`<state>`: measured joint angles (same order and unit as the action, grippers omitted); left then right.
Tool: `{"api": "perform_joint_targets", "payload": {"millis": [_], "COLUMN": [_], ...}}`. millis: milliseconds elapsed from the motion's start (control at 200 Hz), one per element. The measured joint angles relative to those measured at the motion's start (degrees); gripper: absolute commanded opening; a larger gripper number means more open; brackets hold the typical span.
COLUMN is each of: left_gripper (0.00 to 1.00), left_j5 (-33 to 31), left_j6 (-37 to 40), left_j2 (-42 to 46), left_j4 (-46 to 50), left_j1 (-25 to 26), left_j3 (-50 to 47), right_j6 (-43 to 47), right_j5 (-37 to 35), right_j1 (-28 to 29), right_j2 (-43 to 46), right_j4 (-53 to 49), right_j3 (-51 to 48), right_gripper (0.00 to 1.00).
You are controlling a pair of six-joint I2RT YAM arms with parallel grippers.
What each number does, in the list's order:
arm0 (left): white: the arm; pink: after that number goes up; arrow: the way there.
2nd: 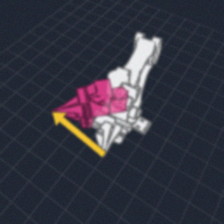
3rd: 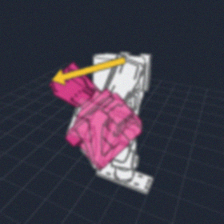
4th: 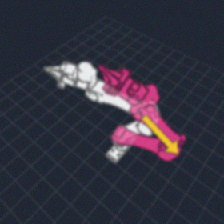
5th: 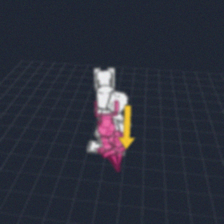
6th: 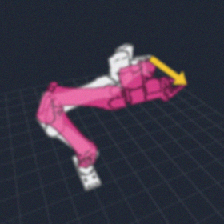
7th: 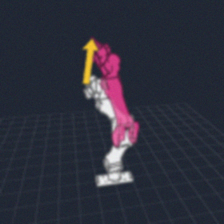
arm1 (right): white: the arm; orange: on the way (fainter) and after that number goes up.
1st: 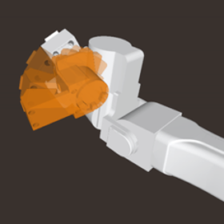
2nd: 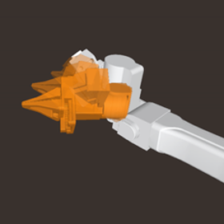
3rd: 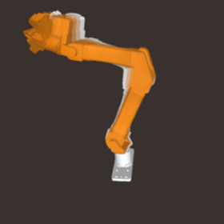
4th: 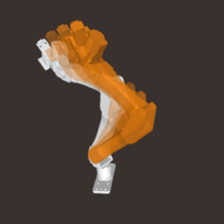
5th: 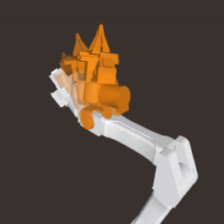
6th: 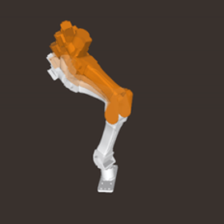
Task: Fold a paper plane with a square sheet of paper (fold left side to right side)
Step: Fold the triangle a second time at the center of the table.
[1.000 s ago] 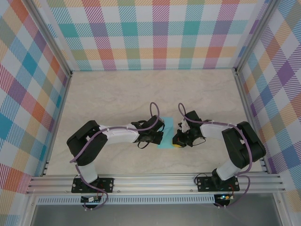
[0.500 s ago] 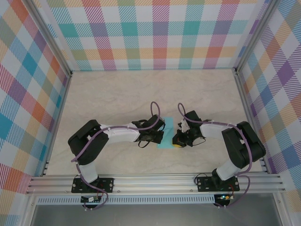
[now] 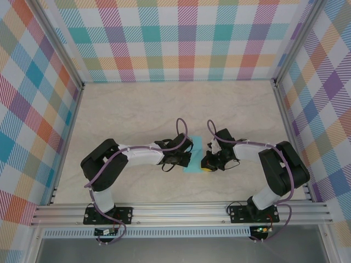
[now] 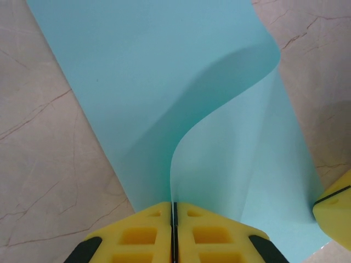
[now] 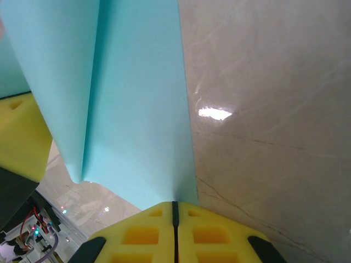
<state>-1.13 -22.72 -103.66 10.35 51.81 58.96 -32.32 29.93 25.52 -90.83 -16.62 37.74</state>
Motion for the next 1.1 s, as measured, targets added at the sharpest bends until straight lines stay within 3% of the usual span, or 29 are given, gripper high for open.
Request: {"api": "perform_joint_targets", "payload": {"millis": [1100], "left_gripper": [0.09], "left_j5": [-0.57], "left_j6": [0.26], "left_j2": [-1.01], "left_j4": [-0.13], "left_j1": [0.00], "left_j3": [0.11], "right_j6": [0.17], "right_j5": [-0.20], "right_j1": [0.09], "right_j2": [-0.11], "right_j4": [-0.39], "right_j3": [0.22], "right_gripper": [0.08]}}
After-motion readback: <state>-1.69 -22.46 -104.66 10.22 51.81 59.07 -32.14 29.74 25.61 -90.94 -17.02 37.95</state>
